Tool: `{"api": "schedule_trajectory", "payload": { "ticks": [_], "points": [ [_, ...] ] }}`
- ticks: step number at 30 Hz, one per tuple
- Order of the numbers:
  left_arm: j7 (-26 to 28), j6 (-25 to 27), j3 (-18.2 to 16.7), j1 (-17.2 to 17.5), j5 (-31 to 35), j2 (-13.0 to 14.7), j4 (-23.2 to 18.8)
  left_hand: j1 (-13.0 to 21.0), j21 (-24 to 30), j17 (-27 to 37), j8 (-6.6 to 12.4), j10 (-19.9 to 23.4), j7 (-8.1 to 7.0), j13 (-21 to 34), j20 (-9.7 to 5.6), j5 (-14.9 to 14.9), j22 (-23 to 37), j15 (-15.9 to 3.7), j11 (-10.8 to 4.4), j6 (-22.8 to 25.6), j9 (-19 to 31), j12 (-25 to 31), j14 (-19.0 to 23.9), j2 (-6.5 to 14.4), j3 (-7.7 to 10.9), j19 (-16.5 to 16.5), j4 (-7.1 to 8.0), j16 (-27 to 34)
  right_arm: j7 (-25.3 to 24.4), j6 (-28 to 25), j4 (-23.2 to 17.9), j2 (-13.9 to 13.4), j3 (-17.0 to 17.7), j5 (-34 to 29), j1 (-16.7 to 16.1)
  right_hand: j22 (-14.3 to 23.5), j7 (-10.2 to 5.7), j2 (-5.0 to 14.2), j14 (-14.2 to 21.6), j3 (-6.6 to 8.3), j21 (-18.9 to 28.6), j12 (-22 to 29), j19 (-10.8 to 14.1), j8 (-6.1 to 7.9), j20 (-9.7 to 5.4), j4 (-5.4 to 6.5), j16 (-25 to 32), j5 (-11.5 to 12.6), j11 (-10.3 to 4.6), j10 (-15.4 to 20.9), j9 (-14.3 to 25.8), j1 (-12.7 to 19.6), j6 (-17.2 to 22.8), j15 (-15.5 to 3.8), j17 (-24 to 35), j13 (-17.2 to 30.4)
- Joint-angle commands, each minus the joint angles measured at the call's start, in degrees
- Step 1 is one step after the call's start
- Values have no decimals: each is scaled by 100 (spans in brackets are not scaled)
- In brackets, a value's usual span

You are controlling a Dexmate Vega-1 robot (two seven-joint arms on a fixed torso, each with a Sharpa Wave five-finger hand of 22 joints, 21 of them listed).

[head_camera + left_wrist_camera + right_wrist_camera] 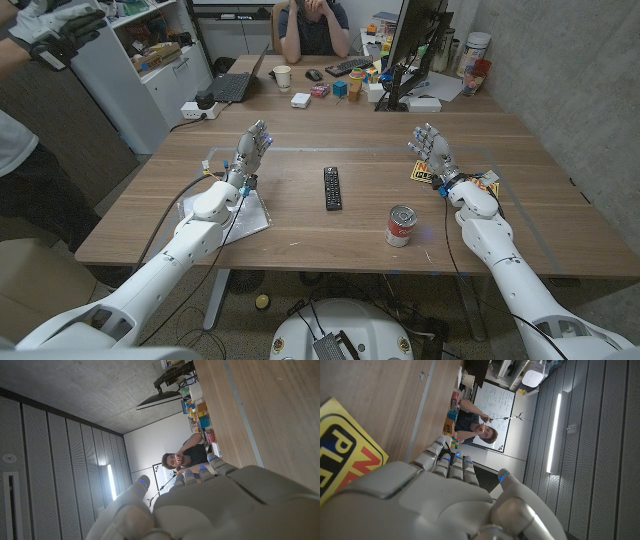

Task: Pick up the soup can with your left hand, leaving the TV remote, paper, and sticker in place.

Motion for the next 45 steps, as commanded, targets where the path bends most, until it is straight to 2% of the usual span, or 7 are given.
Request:
{"api": "schedule_trajectory", "payload": {
  "ticks": [1, 36, 38, 39, 40, 42, 45],
  "points": [
    [16, -19, 1, 8, 19, -15, -12, 23, 54, 19, 42, -286, -73, 20, -8, 39, 8, -61, -5, -13, 18, 25, -192, 674, -9, 41, 2, 29, 23, -5, 19, 10, 15, -14, 12, 11, 5, 252, 16, 4, 22, 22, 51, 44, -70, -3, 33, 41, 7, 59, 33, -7, 53, -37, 26, 30],
    [-24, 5, 22, 25, 26, 18, -29, 37, 41, 15, -19, -331, 90, 23, -42, 48, 6, -51, -19, -140, 20, -11, -212, 676, -6, 39, -3, 5, 21, -31, -5, 14, 4, -33, -5, 11, 16, 254, 33, -16, 20, 20, 59, 42, -64, -4, 32, 49, 6, 74, 33, -5, 65, -32, 25, 31],
    [417, -138, 92, 23, 656, 148, -216, 40, 42, 15, -16, -326, 75, 23, -17, 49, 6, -59, -27, -135, 20, -10, -206, 677, -5, 43, -5, 7, 28, -9, 8, 11, 7, -37, -2, 11, 19, 255, 31, -16, 19, 21, 57, 43, -67, -5, 31, 50, 11, 77, 33, -5, 68, -27, 25, 31],
    [788, -186, 132, 33, 1156, 243, -374, 73, 42, 4, -5, -249, 15, 23, 113, 50, 1, -76, -51, -105, 18, 16, -195, 668, 14, 59, -39, 2, 26, -4, 9, 13, 9, -34, -1, 11, 16, 255, 28, -17, 19, 22, 57, 42, -63, -5, 30, 50, 11, 79, 33, -4, 67, -30, 25, 31],
    [1162, -194, 168, 43, 1704, 353, -572, 194, 64, -31, 43, 43, -215, 26, 504, 48, -11, -84, -121, 77, 14, 98, -46, 641, 103, 175, -143, 12, 41, 1, 17, 10, 8, -30, 4, 11, 22, 255, 28, -17, 19, 21, 58, 43, -65, -6, 30, 50, 16, 79, 33, -4, 69, -28, 25, 31],
    [1660, -153, 202, 44, 2546, 525, -973, 478, 130, -59, 105, 648, -646, 39, 1072, -14, -22, 76, -205, 617, 11, 219, 389, 488, 287, 567, -407, 25, 49, 18, 44, 15, 0, -35, 25, 11, 19, 256, 29, -17, 18, 21, 58, 44, -66, -7, 30, 51, 11, 79, 33, -2, 71, -31, 24, 31],
    [1778, -46, 181, 5, 3053, 697, -1507, 692, 171, -58, 90, 902, -854, 44, 1250, -104, -23, 19, -322, 863, 14, 229, 742, 259, 314, 868, -708, 52, 93, 55, 112, 29, -14, -23, 63, 11, 14, 256, 28, -18, 18, 21, 57, 43, -62, -8, 28, 52, 14, 81, 33, -1, 70, -28, 24, 31]
  ]
}}
